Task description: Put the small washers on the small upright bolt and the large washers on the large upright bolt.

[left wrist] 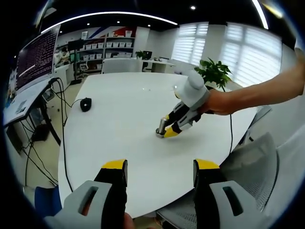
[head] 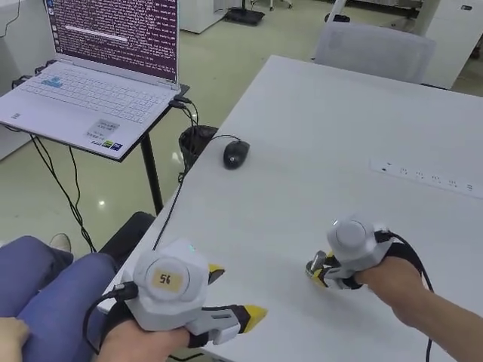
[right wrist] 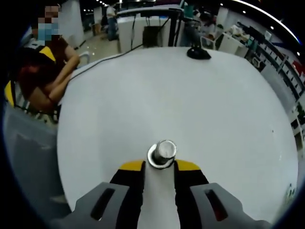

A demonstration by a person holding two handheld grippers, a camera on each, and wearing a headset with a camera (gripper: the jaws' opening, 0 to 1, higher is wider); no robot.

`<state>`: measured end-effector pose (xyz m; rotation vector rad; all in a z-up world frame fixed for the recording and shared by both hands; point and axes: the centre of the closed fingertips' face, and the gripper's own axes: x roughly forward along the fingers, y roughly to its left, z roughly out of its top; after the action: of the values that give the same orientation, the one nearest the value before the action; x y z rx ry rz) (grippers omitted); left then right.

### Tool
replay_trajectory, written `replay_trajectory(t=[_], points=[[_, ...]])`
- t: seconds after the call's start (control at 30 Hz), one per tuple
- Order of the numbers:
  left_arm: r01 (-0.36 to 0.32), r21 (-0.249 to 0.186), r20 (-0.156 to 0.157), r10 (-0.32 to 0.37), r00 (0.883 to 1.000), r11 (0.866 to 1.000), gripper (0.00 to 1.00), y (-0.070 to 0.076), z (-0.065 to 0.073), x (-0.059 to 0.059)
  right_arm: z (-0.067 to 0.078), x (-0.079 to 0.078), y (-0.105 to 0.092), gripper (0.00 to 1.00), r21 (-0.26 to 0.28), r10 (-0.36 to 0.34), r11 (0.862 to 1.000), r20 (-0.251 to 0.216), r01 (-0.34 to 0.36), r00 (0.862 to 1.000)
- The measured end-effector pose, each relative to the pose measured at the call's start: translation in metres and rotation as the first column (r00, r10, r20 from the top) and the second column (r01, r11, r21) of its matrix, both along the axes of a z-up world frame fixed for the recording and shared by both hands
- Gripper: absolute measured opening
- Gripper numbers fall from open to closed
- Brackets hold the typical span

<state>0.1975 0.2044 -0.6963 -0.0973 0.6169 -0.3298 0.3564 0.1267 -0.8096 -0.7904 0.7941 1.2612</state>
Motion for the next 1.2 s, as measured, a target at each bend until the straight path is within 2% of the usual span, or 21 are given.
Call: replay_trajectory(t=[0.13, 0.27, 0.37, 0.47, 0.6, 0.77, 0.87, 0.93, 0.97, 1.07, 1.13, 1.2], points=[[0.004, 0.002, -0.001, -0.004, 1.0, 1.0, 0.55, -0.002, 0.0, 0.001, 0.001, -0.014, -0.016, 0.26, 0.041, -0.056, 0.998, -0.005, 0.056, 0.998], [0.016, 0.002, -0.005, -0.016, 1.0, 1.0, 0.55, -0.008, -0.003, 0.003, -0.004, -0.029, -0.035, 0.29, 0.062, -0.11, 0.992, -0.034, 0.111, 0.993], [0.028, 0.005, -0.012, -0.028, 1.0, 1.0, 0.55, -0.013, -0.006, 0.003, -0.008, -0.047, -0.054, 0.32, 0.089, -0.139, 0.985, -0.067, 0.144, 0.988], [0.042, 0.008, -0.019, -0.041, 0.999, 0.999, 0.55, -0.017, -0.009, 0.003, -0.009, -0.06, -0.078, 0.34, 0.102, -0.18, 0.977, -0.091, 0.189, 0.979], [0.055, 0.012, -0.024, -0.054, 0.998, 0.998, 0.55, -0.02, -0.011, 0.006, -0.008, -0.065, -0.104, 0.37, 0.125, -0.231, 0.962, -0.112, 0.244, 0.966], [0.071, 0.022, -0.023, -0.071, 0.997, 0.997, 0.55, -0.022, -0.009, 0.011, 0.007, -0.06, -0.134, 0.44, 0.181, -0.311, 0.926, -0.128, 0.331, 0.942], [0.08, 0.028, -0.017, -0.079, 0.997, 0.996, 0.55, -0.022, -0.005, 0.013, 0.019, -0.054, -0.149, 0.46, 0.213, -0.352, 0.905, -0.115, 0.369, 0.929], [0.084, 0.031, -0.015, -0.084, 0.996, 0.996, 0.55, -0.021, -0.005, 0.014, 0.03, -0.048, -0.157, 0.48, 0.258, -0.386, 0.879, -0.113, 0.402, 0.916], [0.089, 0.035, -0.015, -0.088, 0.996, 0.995, 0.55, -0.021, -0.005, 0.015, 0.036, -0.045, -0.162, 0.49, 0.279, -0.401, 0.867, -0.098, 0.412, 0.911], [0.102, 0.045, -0.018, -0.102, 0.995, 0.994, 0.55, -0.022, -0.006, 0.016, 0.045, -0.043, -0.172, 0.51, 0.304, -0.421, 0.85, -0.098, 0.43, 0.902], [0.111, 0.05, -0.02, -0.11, 0.994, 0.993, 0.55, -0.023, -0.006, 0.017, 0.047, -0.043, -0.177, 0.54, 0.315, -0.439, 0.835, -0.111, 0.451, 0.891], [0.117, 0.055, -0.022, -0.116, 0.993, 0.992, 0.55, -0.023, -0.006, 0.017, 0.049, -0.045, -0.18, 0.57, 0.325, -0.444, 0.828, -0.119, 0.458, 0.888]])
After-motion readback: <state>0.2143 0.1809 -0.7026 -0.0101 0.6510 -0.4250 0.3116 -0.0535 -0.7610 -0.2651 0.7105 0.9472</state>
